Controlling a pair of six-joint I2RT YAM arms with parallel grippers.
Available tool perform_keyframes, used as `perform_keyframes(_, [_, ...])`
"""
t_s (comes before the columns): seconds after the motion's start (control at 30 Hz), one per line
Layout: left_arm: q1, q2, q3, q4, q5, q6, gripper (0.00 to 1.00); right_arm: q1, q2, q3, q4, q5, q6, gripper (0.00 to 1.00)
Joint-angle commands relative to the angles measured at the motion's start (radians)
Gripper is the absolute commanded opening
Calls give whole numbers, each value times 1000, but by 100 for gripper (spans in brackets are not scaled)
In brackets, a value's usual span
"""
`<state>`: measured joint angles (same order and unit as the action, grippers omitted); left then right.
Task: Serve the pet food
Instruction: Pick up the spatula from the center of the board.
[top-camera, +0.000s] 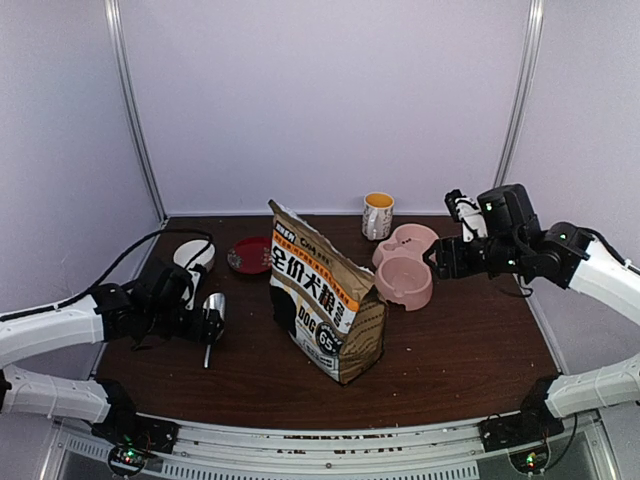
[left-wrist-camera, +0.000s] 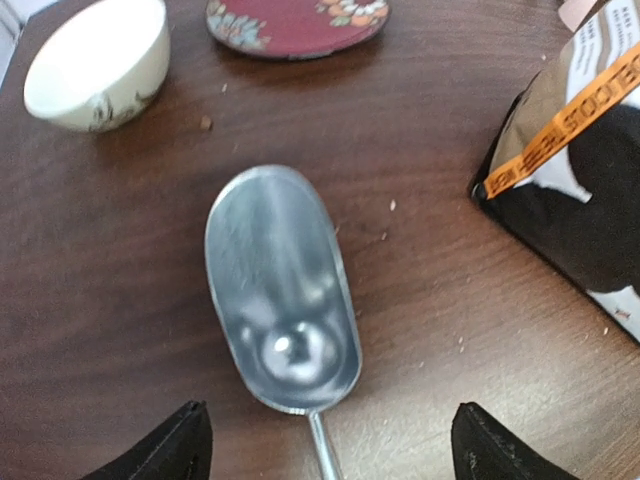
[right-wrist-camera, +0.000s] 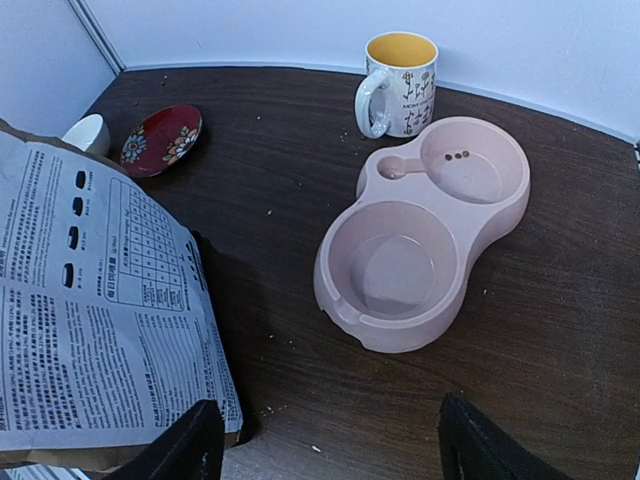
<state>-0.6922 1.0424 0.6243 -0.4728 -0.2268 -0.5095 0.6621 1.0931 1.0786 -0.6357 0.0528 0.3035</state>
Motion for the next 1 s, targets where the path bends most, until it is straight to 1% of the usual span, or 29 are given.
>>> perform_keyframes(0.0, [-3, -38, -89, -20, 34, -93, 86, -4, -38, -96, 144, -16, 13, 78])
perform_keyframes(0.13, [-3, 16, -137, 41, 100, -122, 83, -3, -34, -152, 197, -58, 18, 81])
perform_keyframes(0.2, [-3, 54, -135, 66, 99, -125, 81, -2, -28, -173, 217, -62, 16, 83])
perform_keyframes(0.3, [-5, 120, -116, 71, 77, -126, 76, -2, -13, -203, 242, -63, 14, 84])
perform_keyframes(0.4, [-11, 177, -123, 101, 76, -135, 65, -2, 10, -228, 261, -75, 21, 84])
perform_keyframes(0.53, [-25, 215, -133, 145, 75, -143, 47, 0, 30, -268, 325, -120, 26, 84])
perform_keyframes(0.6, [-33, 224, -135, 155, 65, -144, 39, 1, 44, -278, 340, -146, 14, 84])
perform_keyframes(0.77, [-35, 235, -133, 189, 55, -126, 9, 17, 107, -273, 334, -198, -36, 81])
perform_keyframes(0.8, [-35, 242, -125, 189, 54, -123, 5, 23, 118, -274, 332, -205, -49, 80])
perform_keyframes(0.87, [-35, 248, -99, 180, 56, -114, 0, 37, 126, -290, 339, -214, -74, 80])
perform_keyframes(0.97, [-35, 240, -60, 160, 56, -107, 0, 41, 120, -345, 379, -244, -111, 80])
